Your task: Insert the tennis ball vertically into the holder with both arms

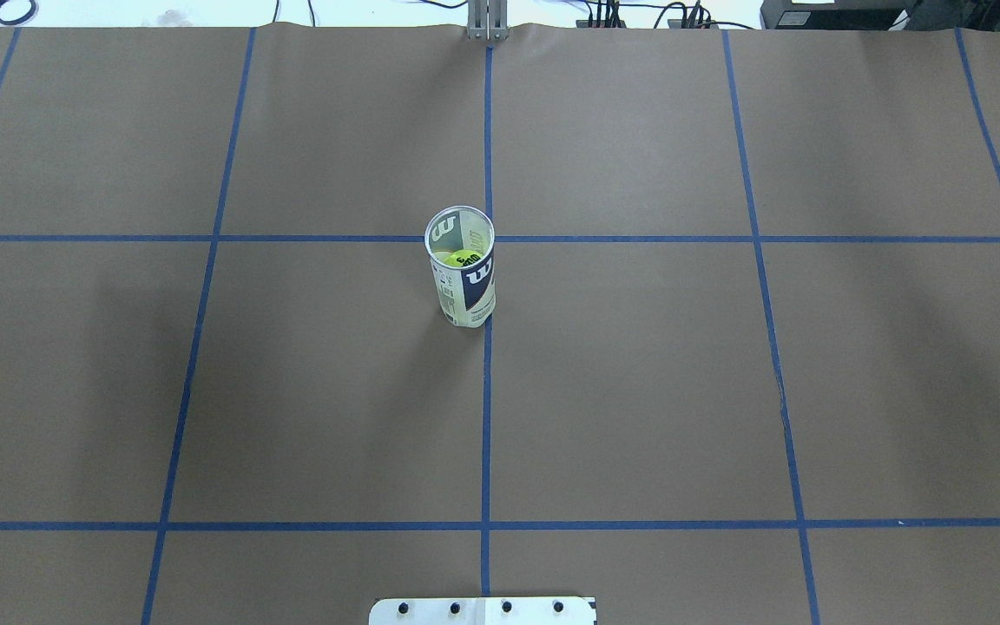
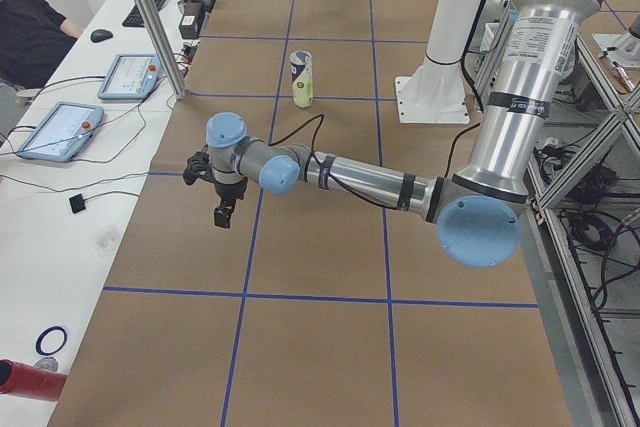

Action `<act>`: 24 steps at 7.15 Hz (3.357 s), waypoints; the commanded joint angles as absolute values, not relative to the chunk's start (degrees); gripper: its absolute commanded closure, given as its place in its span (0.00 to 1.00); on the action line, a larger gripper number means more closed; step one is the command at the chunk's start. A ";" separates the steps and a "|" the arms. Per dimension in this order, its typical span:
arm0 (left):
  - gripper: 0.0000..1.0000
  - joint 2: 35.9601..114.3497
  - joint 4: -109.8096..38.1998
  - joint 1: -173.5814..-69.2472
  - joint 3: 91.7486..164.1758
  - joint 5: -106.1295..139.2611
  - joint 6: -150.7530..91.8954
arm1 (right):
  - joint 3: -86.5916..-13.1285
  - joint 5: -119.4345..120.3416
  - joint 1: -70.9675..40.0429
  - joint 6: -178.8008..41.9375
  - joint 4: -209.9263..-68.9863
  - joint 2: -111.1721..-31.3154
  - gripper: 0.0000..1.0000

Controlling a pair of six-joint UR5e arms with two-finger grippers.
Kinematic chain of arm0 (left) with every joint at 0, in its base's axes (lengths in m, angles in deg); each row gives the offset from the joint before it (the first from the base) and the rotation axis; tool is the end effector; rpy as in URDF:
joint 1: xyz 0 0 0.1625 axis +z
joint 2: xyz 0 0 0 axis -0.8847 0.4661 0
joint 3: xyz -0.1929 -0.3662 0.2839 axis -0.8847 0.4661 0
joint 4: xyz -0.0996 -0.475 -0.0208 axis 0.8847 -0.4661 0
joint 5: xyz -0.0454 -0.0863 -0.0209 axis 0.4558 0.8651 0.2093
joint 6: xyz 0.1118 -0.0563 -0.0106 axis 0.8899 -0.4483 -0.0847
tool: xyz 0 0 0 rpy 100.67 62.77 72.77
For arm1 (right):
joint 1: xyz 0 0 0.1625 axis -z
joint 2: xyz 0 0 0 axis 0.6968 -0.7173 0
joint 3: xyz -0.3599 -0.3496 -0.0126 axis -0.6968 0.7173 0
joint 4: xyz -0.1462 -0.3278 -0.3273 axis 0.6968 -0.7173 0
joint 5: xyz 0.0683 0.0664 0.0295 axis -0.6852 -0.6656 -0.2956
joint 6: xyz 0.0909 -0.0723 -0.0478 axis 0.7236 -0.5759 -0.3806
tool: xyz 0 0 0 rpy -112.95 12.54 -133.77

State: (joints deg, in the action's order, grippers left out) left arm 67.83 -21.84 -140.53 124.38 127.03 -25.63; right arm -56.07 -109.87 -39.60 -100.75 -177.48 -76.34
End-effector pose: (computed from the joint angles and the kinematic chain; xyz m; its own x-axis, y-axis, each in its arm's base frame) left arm 0.0924 -0.6902 0.6239 0.7004 0.2163 -0.6802 -0.0561 0.9667 0.2496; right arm -0.0244 -0.6568 0.5478 0.6667 -0.3404 0.6630 0.3016 0.9367 0.1777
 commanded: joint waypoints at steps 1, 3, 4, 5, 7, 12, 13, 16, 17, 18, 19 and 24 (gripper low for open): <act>0.00 64.54 -17.54 -146.66 124.44 129.50 -15.61 | -52.75 -110.55 -44.06 -109.10 -177.14 -82.01 0.01; 0.00 61.03 -17.61 -149.13 124.44 129.51 -13.74 | -49.96 -107.60 -43.90 -108.84 -177.06 -81.59 0.01; 0.00 60.57 -17.18 -149.58 124.18 129.42 -11.12 | -45.76 -106.53 -43.98 -108.66 -173.31 -81.51 0.01; 0.00 59.96 -17.17 -149.84 124.44 129.24 -11.10 | -45.20 -106.60 -44.59 -108.58 -167.79 -84.03 0.01; 0.00 60.04 -15.60 -151.25 124.71 129.15 -9.61 | -45.11 -106.60 -47.57 -108.40 -166.25 -86.07 0.01; 0.00 59.96 -12.18 -151.25 125.23 129.15 -6.02 | -46.60 -109.94 -48.56 -91.74 -157.05 -86.69 0.01; 0.00 60.04 -9.47 -151.77 126.54 128.98 -5.82 | -46.34 -111.25 -48.56 -91.70 -156.49 -86.78 0.01; 0.00 59.52 -7.33 -153.19 126.64 127.41 -7.48 | -46.25 -114.16 -48.56 -91.79 -156.49 -87.21 0.01; 0.00 59.52 -7.33 -153.10 126.64 127.40 -7.49 | -46.25 -115.21 -48.56 -91.88 -156.49 -87.57 0.01; 0.00 59.52 -7.42 -153.10 126.82 127.40 -7.49 | -46.25 -115.82 -48.56 -91.88 -156.49 -88.00 0.01; 0.00 59.43 -7.33 -153.18 126.90 127.40 -7.49 | -46.25 -115.92 -48.56 -91.44 -156.49 -88.01 0.01; 0.00 58.99 -7.42 -153.19 127.08 127.40 -7.67 | -50.64 -109.79 -48.56 -86.43 -156.31 -90.20 0.01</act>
